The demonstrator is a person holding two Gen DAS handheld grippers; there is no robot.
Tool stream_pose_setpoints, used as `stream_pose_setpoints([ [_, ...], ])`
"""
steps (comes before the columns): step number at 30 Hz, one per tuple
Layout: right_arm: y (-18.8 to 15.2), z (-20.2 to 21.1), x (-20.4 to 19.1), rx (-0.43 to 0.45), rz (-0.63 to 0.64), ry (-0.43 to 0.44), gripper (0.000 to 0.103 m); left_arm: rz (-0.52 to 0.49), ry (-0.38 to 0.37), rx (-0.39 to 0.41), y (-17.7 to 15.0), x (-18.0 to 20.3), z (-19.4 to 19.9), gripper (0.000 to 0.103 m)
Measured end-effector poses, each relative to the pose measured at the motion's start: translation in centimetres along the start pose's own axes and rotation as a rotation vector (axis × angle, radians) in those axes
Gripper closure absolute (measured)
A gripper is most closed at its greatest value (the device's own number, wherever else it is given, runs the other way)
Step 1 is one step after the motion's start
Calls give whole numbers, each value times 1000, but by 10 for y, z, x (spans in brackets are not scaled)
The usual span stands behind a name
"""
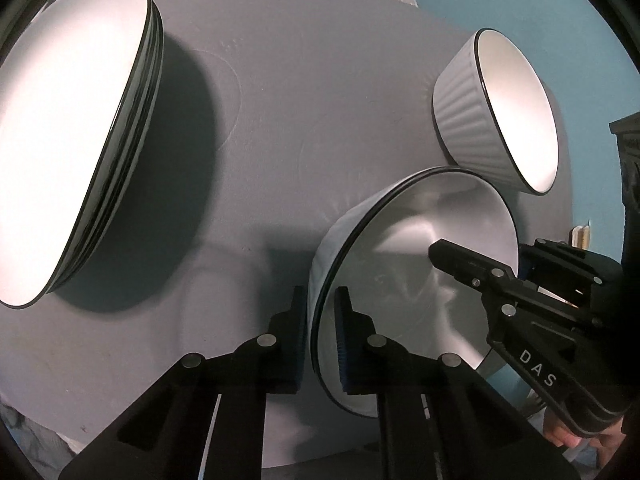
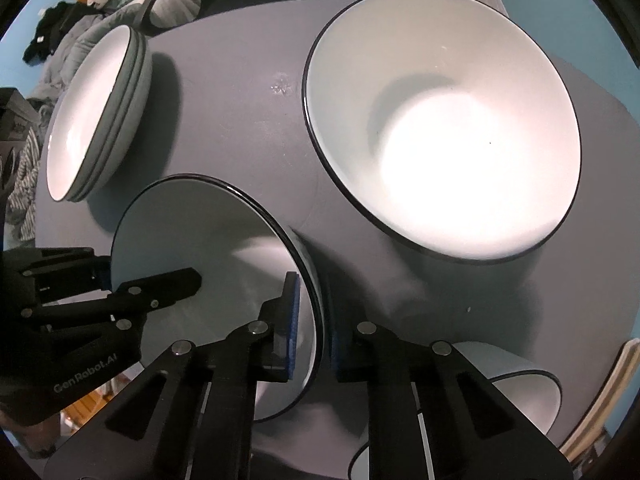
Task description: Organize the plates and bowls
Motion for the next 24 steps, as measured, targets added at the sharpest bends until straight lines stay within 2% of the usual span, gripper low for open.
stream_pose_setpoints([
  [4,-1,-2,2,4,-1,-4,94,-3,4,3,-5,-12,3,93],
  [7,0,0,3,10,-1,-15,98,0,11,5,-8,-7,7,95],
  [15,-1,0,3,-2,-42,-22,98,2,9,-9,-4,-4,13,96],
  [24,-2,11,-2,-13,-57,-42,98,-25,17,2,7,0,38,96],
])
Point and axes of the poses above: each gripper's, at about its wrist camera, not at the fingertips, and z roughly against the way its jaws point, x to its right, y to its top, the point moved 10 cm from there along -z, roughly the way its jaws point, and after that the axes turned 12 degrees about -z, right-handed, at the moved point
